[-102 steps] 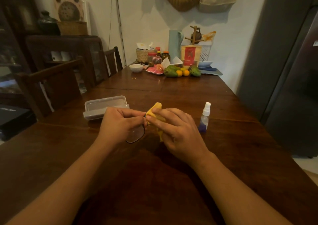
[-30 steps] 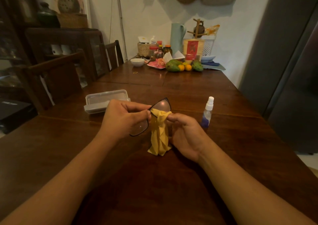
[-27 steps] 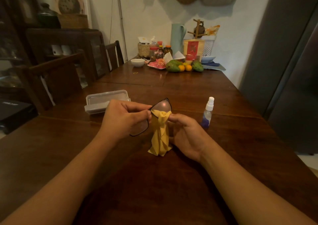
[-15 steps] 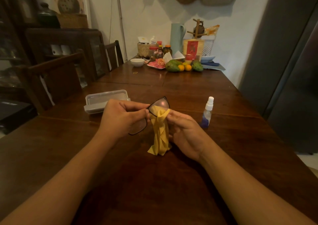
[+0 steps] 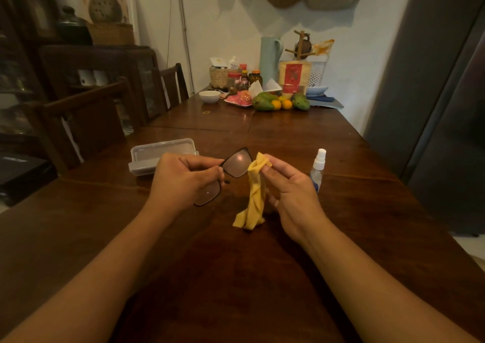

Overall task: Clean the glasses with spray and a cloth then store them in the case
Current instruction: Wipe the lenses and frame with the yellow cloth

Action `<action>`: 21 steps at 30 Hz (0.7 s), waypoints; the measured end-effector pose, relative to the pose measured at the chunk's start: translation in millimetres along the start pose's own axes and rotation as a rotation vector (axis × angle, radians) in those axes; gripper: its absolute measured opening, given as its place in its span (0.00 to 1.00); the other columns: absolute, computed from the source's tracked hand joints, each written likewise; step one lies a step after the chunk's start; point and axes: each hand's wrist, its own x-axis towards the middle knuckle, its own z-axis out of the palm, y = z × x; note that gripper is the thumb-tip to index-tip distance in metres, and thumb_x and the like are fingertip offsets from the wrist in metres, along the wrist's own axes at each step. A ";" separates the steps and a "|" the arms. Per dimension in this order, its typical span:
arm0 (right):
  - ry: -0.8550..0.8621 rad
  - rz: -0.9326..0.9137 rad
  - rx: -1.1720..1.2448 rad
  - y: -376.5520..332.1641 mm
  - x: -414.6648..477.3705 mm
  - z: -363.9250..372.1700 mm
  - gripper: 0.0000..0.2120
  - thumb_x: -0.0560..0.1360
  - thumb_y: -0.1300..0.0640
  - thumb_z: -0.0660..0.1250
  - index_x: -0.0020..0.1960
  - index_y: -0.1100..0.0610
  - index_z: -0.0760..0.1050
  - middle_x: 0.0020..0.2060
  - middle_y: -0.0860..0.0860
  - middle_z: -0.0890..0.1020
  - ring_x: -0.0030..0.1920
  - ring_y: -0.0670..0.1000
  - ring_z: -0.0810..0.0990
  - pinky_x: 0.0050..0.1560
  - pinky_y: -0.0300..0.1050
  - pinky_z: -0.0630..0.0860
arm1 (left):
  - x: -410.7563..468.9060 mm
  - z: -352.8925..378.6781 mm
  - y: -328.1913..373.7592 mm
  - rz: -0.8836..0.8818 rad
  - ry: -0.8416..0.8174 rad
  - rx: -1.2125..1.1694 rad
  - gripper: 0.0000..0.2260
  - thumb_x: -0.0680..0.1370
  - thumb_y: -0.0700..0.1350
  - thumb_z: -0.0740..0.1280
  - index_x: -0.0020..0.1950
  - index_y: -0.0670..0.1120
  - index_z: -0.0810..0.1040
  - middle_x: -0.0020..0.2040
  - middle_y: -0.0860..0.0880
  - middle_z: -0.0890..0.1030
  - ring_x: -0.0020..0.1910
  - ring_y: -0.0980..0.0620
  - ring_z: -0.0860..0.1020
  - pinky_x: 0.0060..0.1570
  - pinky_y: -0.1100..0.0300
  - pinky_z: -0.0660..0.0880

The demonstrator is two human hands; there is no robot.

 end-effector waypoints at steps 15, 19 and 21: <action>0.009 -1.046 -1.303 6.6 1.4 -13.0 0.21 0.77 0.49 0.64 0.70 0.46 0.74 0.67 0.41 0.76 0.74 0.51 0.63 0.65 0.54 0.59 | 1.6 -4.8 -1.3 -0.035 -0.005 -0.082 0.09 0.72 0.35 0.73 0.42 0.49 0.88 0.36 0.44 0.86 0.36 0.49 0.85 0.40 0.60 0.82; -0.009 -1.038 -1.398 5.0 1.0 -9.7 0.24 0.77 0.49 0.64 0.73 0.48 0.71 0.70 0.44 0.74 0.76 0.52 0.60 0.69 0.59 0.59 | -1.3 0.2 1.2 -0.006 -0.035 -0.029 0.07 0.73 0.34 0.72 0.44 0.45 0.87 0.35 0.46 0.86 0.35 0.53 0.84 0.36 0.67 0.78; -0.097 -1.049 -1.393 5.6 -0.6 -5.1 0.26 0.76 0.49 0.64 0.74 0.48 0.69 0.72 0.45 0.72 0.77 0.53 0.58 0.70 0.57 0.56 | -2.5 1.2 2.3 0.000 -0.037 -0.040 0.07 0.73 0.33 0.72 0.44 0.43 0.86 0.35 0.46 0.86 0.34 0.54 0.84 0.35 0.68 0.77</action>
